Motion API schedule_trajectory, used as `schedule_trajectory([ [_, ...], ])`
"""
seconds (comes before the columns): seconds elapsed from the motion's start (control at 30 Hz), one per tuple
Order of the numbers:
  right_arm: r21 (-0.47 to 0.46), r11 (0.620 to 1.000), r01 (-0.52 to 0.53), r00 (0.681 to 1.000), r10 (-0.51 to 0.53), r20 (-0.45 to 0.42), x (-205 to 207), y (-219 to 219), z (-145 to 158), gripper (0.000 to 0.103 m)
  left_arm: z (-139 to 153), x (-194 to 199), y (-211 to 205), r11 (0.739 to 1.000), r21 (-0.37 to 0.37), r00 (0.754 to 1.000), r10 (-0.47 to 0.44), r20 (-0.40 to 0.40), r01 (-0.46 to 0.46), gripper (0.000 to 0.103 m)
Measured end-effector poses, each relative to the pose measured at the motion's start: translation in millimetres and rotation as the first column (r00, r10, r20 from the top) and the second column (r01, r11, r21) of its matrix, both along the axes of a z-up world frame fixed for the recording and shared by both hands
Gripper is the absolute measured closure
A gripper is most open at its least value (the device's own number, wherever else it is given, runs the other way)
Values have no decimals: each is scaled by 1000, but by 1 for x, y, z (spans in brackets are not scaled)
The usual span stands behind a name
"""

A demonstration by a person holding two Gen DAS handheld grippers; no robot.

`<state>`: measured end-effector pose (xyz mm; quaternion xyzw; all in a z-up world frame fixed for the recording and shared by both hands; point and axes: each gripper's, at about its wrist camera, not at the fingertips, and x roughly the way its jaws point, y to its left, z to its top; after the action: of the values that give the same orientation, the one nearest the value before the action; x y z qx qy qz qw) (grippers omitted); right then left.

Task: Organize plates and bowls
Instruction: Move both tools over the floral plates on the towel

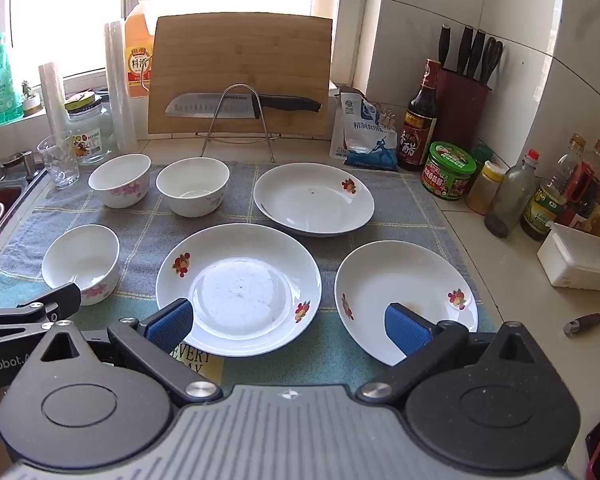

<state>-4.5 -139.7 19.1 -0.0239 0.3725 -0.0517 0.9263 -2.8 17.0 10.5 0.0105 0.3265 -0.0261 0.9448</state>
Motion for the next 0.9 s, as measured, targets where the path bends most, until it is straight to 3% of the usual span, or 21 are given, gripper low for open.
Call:
schedule_trajectory([
  [0.47,-36,998,50,997,-48,55,-16,-1,4,0,-3,4,13,979,3,978,-204,34,204,1],
  [0.63,-55,996,77,996,-74,55,-16,-20,3,0,-3,11,10,969,-12,968,-248,43,248,1],
  [0.77,-11,998,63,991,-61,121,-16,-47,-1,0,-7,20,2,958,-21,958,-284,44,285,1],
  [0.9,-36,999,31,988,-25,153,-12,-74,-12,0,-15,31,-9,941,-75,944,-330,26,331,1],
])
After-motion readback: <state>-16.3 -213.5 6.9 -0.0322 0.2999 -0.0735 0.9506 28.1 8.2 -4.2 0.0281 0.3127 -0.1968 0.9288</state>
